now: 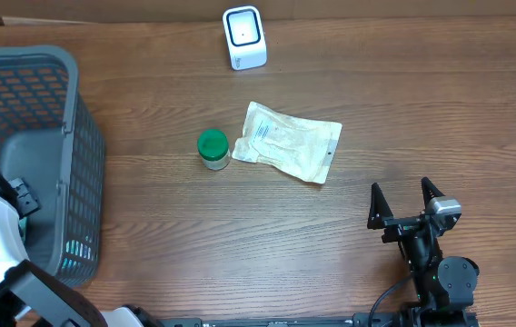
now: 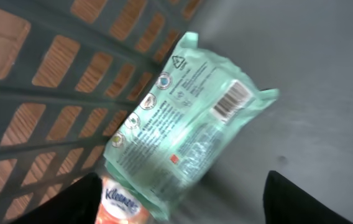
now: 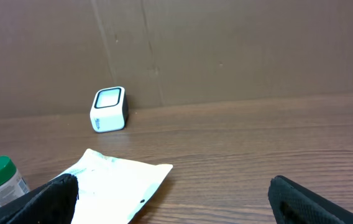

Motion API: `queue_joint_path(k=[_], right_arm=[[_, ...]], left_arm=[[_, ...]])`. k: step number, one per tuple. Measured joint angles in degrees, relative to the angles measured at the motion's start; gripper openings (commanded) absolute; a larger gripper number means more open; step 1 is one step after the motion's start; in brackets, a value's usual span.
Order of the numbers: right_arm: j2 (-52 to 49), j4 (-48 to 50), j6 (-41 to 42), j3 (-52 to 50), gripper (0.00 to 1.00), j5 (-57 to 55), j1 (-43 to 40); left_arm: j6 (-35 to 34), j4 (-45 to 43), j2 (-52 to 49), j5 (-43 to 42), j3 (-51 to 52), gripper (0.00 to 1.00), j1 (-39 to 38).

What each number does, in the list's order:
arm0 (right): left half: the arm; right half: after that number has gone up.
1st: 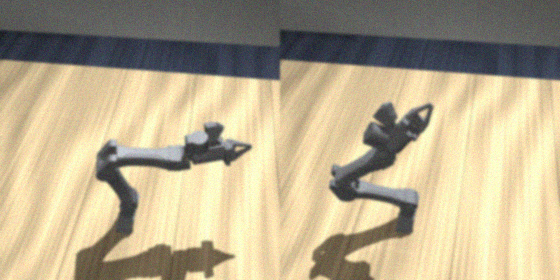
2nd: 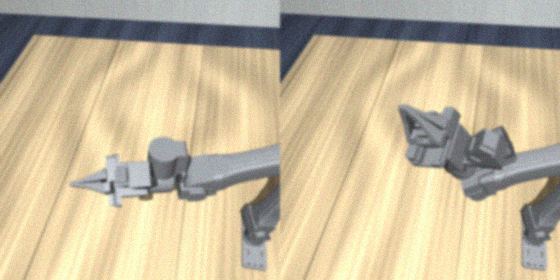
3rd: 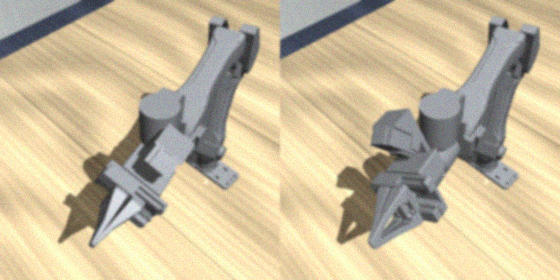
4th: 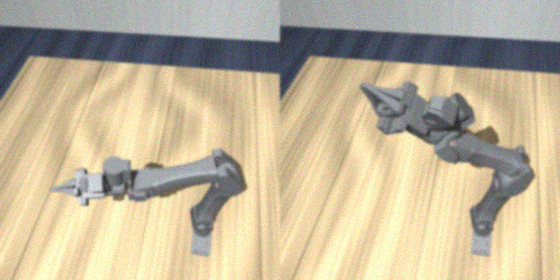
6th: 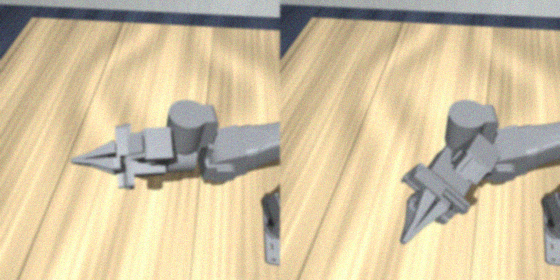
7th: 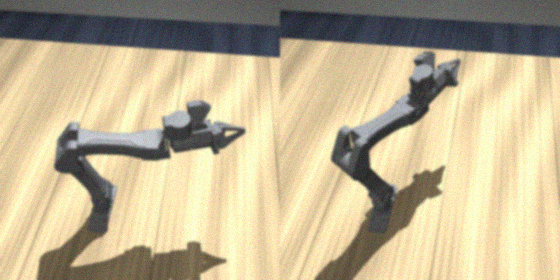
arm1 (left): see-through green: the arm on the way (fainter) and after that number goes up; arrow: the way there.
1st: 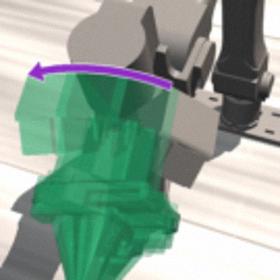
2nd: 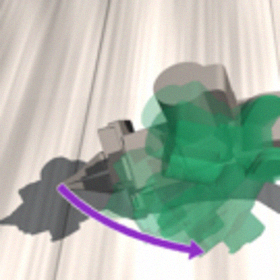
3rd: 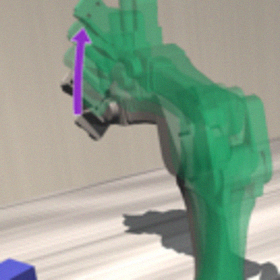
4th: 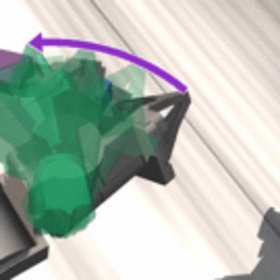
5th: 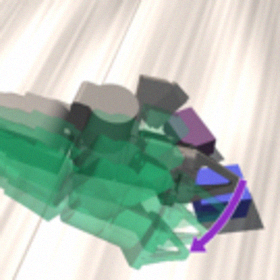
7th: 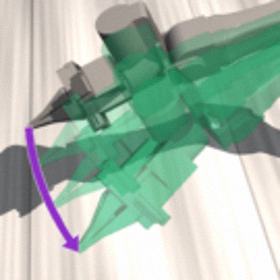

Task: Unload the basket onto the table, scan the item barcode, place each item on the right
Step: 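Move the left gripper into the basket toward the mint-green wipes pack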

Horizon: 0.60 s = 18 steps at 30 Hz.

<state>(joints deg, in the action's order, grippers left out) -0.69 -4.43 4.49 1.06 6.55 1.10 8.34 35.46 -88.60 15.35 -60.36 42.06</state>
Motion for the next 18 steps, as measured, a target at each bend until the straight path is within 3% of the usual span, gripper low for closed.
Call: queue_joint_path(k=[10, 13, 15, 17, 18], right_arm=[[0.0, -0.02, 0.0, 0.0, 1.0, 0.02, 0.0], [0.0, -0.04, 0.0, 0.0, 1.0, 0.02, 0.0], [0.0, -0.02, 0.0, 0.0, 1.0, 0.0, 0.0], [0.0, -0.04, 0.0, 0.0, 1.0, 0.0, 0.0], [0.0, -0.04, 0.0, 0.0, 1.0, 0.0, 0.0]], left_arm=[[2.43, -5.7, -8.59, 0.81, 0.07, 0.64, 0.35], [2.62, -6.4, -10.86, 0.9, 0.07, 0.56, 0.35], [2.78, -6.97, -11.8, 1.18, -0.35, 0.4, 0.35], [3.04, -7.3, -12.52, 2.01, -0.72, 0.04, 0.35], [2.84, -7.48, -12.81, 2.32, -0.79, 0.04, 0.35]])
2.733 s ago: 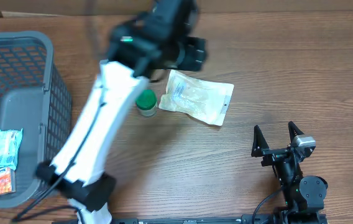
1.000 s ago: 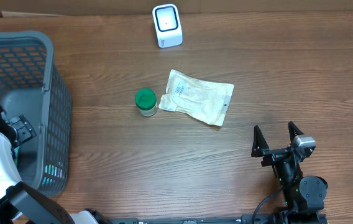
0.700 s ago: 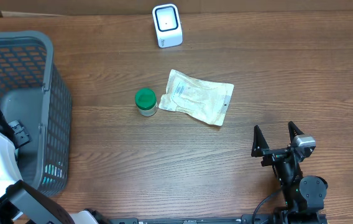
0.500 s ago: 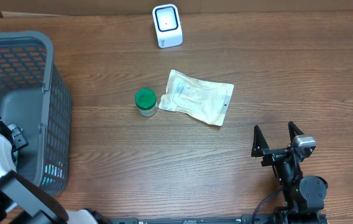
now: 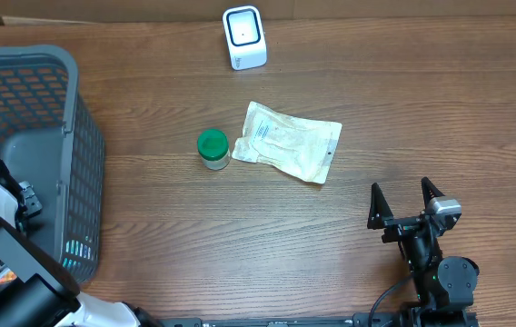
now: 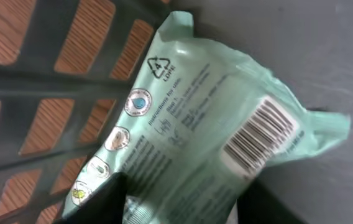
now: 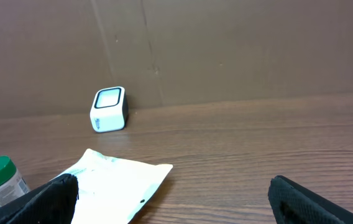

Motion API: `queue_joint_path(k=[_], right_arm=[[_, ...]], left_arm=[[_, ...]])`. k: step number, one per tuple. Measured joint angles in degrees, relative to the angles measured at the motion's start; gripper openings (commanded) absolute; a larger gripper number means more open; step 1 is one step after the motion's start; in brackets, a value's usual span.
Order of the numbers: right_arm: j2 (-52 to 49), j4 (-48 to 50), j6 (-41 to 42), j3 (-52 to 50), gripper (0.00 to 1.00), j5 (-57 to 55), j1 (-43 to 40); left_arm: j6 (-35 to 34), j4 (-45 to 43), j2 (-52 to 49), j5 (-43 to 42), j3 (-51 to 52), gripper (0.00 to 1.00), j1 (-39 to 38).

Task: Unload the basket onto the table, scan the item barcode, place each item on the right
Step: 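Move the left gripper into the basket toward the mint-green wipes pack, then grasp the mint-green wipes pack with the left gripper and lift it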

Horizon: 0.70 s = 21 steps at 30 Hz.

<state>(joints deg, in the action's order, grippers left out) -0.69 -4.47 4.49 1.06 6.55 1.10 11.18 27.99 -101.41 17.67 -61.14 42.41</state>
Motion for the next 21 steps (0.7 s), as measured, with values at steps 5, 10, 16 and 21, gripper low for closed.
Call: queue_joint_path(k=[5, 10, 16, 21], right_arm=[[0.0, 0.02, 0.02, 0.0, 1.0, 0.02, 0.0], [0.0, 0.04, 0.0, 0.0, 1.0, 0.02, 0.0], [0.0, 0.04, 0.0, 0.0, 1.0, 0.02, 0.0], [0.0, 0.0, 0.0, 0.0, 1.0, 0.0, 0.0]], left_arm=[[0.61, -0.11, -0.24, 0.76, -0.39, 0.04, -0.46], [0.63, 4.31, -0.42, 0.59, -2.27, 0.04, -1.01], [-1.68, 12.2, 0.83, -4.57, -7.32, 0.04, -4.66], [-6.62, 16.96, 8.35, -10.32, -18.6, 0.04, -10.21]])
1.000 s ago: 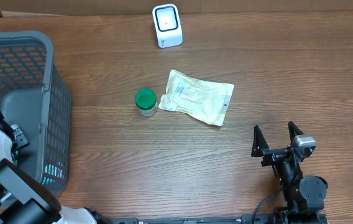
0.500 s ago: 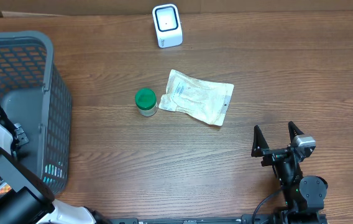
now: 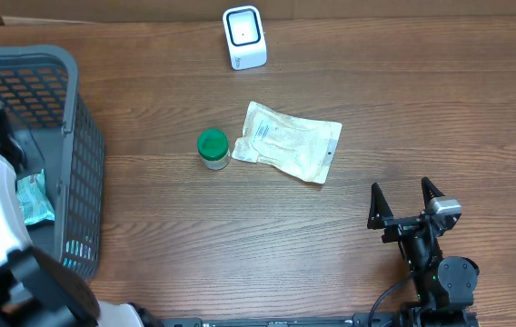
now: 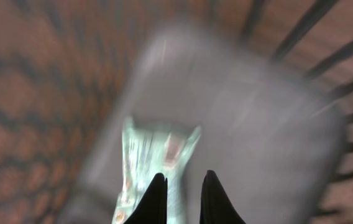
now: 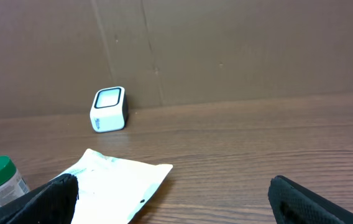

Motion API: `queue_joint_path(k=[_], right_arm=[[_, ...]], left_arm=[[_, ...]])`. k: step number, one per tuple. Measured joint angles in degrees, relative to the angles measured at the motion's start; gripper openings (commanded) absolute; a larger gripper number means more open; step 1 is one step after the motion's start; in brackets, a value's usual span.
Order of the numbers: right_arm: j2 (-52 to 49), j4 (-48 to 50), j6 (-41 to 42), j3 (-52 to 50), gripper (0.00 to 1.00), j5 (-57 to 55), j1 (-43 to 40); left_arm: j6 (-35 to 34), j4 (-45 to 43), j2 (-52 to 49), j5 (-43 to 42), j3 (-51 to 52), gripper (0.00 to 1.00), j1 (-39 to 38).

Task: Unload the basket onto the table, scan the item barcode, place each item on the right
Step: 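Grasp the mint-green wipes pack with the left gripper and lift it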

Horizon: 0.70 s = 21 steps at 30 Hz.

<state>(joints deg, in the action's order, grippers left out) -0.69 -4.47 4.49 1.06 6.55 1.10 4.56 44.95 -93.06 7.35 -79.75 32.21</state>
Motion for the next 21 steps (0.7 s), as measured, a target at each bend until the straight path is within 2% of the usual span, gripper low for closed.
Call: queue_joint_path(k=[5, 9, 10, 12, 13, 15, 18, 21], right_arm=[[0.0, 0.02, 0.0, 0.0, 1.0, 0.02, 0.0], [0.0, 0.04, 0.0, 0.02, 1.0, 0.02, 0.0], [0.0, 0.04, 0.0, 0.02, 1.0, 0.02, 0.0], [0.0, 0.09, -0.02, 0.0, 1.0, 0.0, 0.0], [0.0, 0.0, 0.0, 0.02, 1.0, 0.02, 0.0], [0.0, 0.02, -0.02, 0.0, 1.0, 0.0, 0.0], [0.0, 0.0, -0.02, 0.02, 1.0, 0.0, 0.0], [0.0, 0.02, -0.02, 0.0, 1.0, 0.02, 0.0]], left_arm=[[-4.74, 2.64, 8.52, -3.06, -10.84, 0.04, -5.31], [-6.43, 2.86, 15.04, -2.6, -14.58, 0.06, -10.05], [-6.6, 3.82, 16.04, -1.44, -14.84, 0.33, -10.64], [-7.26, 7.23, 17.09, 2.01, -15.13, 0.56, -10.64], [-7.69, 8.72, 17.05, 3.34, -15.1, 0.6, -10.23], [-9.51, 11.13, 15.61, 6.03, -13.53, 0.61, -8.5], [-12.39, 11.67, 12.52, 7.48, -7.48, 0.57, -4.94], [-13.55, 9.42, 9.11, 7.98, -0.22, 0.55, -1.44]])
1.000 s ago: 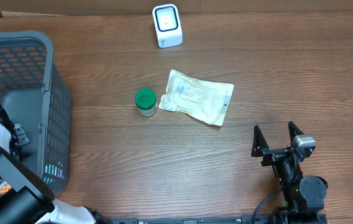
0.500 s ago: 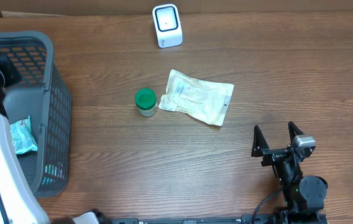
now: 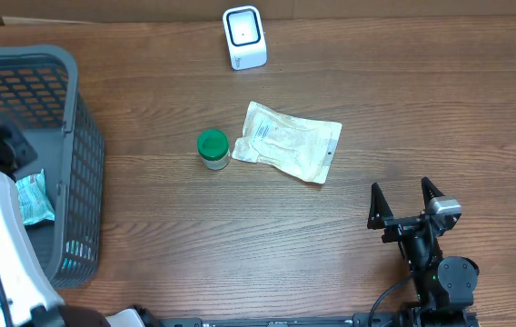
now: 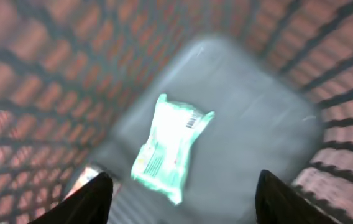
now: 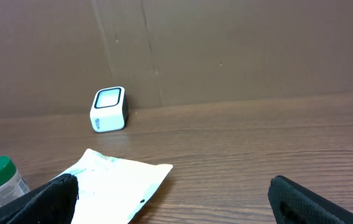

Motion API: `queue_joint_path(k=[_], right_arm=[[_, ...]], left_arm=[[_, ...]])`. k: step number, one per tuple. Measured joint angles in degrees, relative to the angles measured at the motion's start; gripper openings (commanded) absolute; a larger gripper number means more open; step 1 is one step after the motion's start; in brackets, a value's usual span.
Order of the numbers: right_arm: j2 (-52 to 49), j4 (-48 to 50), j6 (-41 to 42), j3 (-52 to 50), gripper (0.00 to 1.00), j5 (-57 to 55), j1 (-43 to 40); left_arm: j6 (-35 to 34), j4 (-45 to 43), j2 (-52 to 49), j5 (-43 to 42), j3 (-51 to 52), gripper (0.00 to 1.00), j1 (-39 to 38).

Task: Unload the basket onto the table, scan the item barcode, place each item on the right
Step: 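Grasp the mint-green wipes pack with the left gripper and lift it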

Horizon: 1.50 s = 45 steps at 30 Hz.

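Observation:
A green wipes packet (image 4: 170,146) lies barcode-up on the floor of the grey basket (image 3: 76,118); in the overhead view the packet (image 3: 33,198) sits near the basket's left side. My left gripper (image 4: 183,202) hangs above it, open wide and holding nothing. The white barcode scanner (image 3: 244,36) stands at the table's far edge and also shows in the right wrist view (image 5: 109,109). My right gripper (image 3: 407,204) rests open near the front right, empty.
A green-lidded jar (image 3: 213,148) and a white pouch (image 3: 287,141) lie mid-table. An orange tissue pack (image 4: 83,180) sits in the basket beside the packet. The basket walls (image 4: 52,74) close round the left gripper. A cardboard wall (image 5: 226,50) backs the table.
My left gripper's fingers were close together above the packet; now they stand wide apart. The packet lies in the same spot in the basket. The right arm is unchanged.
My left gripper was open low in the basket, near the green packet. Then its fingers stood on either side of the packet. Later it was higher with the fingers nearly together and the packet lying below. Now it is open, the packet still on the basket floor.

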<state>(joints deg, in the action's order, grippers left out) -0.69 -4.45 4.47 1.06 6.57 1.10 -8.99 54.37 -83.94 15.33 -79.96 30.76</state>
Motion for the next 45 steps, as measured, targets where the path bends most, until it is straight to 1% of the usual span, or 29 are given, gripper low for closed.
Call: queue_joint_path(k=[3, 7, 12, 15, 17, 18, 19, 20, 22, 29, 31, 33, 37, 38, 41, 43, 45], right_arm=[[0.0, 0.0, 0.02, 0.02, 1.0, -0.02, 0.0], [0.0, -0.02, 0.04, 0.02, 1.0, 0.0, 0.0], [0.0, 0.0, 0.02, 0.02, 1.0, -0.02, 0.0], [0.0, -0.02, 0.02, 0.0, 1.0, -0.02, 0.0], [0.0, 0.0, 0.0, 0.0, 1.0, 0.0, 0.0], [0.0, -0.02, 0.04, 0.0, 1.0, 0.0, 0.0], [0.0, 0.02, 0.02, 0.0, 1.0, 0.0, 0.0], [0.0, 0.0, 0.0, 0.0, 1.0, -0.02, 0.0], [0.0, 0.0, 0.02, 0.0, 1.0, -0.02, 0.0], [0.0, 0.0, 0.04, 0.0, 1.0, 0.0, 0.0], [0.0, 0.0, 0.02, 0.02, 1.0, 0.0, 0.0], [0.0, -0.02, 0.02, 0.0, 1.0, 0.0, 0.0], [0.0, -0.02, 0.0, 0.0, 1.0, -0.02, 0.0], [0.0, 0.0, 0.04, 0.0, 1.0, -0.02, 0.0], [0.0, 0.0, 0.02, 0.0, 1.0, 0.0, 0.0], [0.0, -0.02, 0.04, 0.02, 1.0, 0.0, 0.0], [0.0, 0.02, 0.04, 0.0, 1.0, -0.02, 0.0]], left_arm=[[0.24, -4.57, -2.56, 0.31, 6.95, 0.54, 2.71], [1.05, -9.81, -5.9, 0.46, 13.64, 0.54, 5.16], [2.1, -14.56, -10.34, 0.55, 17.86, 0.57, 5.88], [2.99, -15.21, -13.11, 0.59, 18.12, 0.57, 5.88], [3.23, -15.23, -15.63, 0.85, 18.12, 0.5, 5.88], [3.32, -15.37, -16.22, 0.92, 17.99, 0.4, 5.88], [3.52, -15.54, -16.35, 1.09, 17.81, 0.34, 5.88], [3.56, -15.67, -16.74, 1.22, 17.7, 0.22, 5.88], [3.45, -15.65, -17.27, 1.44, 17.29, 0.04, 5.84], [3.85, -14.95, -17.68, 2.4, 16.46, 0.04, 5.6], [3.82, -12.52, -18.08, 2.51, 15.37, 0.04, 5.62], [3.85, -8.0, -18.71, 2.38, 13.29, 0.04, 5.64], [3.82, -0.46, -18.71, -0.2, 8.85, 0.04, 5.66], [3.82, 0.17, -18.51, -0.79, 7.67, 0.04, 5.66], [3.82, 2.12, -15.15, -4.74, 2.29, 0.04, 5.6], [3.41, 3.02, -8.68, -8.79, -2.54, 0.04, 5.31], [2.97, 3.39, -4.63, -11.58, -4.92, 0.04, 5.05]])
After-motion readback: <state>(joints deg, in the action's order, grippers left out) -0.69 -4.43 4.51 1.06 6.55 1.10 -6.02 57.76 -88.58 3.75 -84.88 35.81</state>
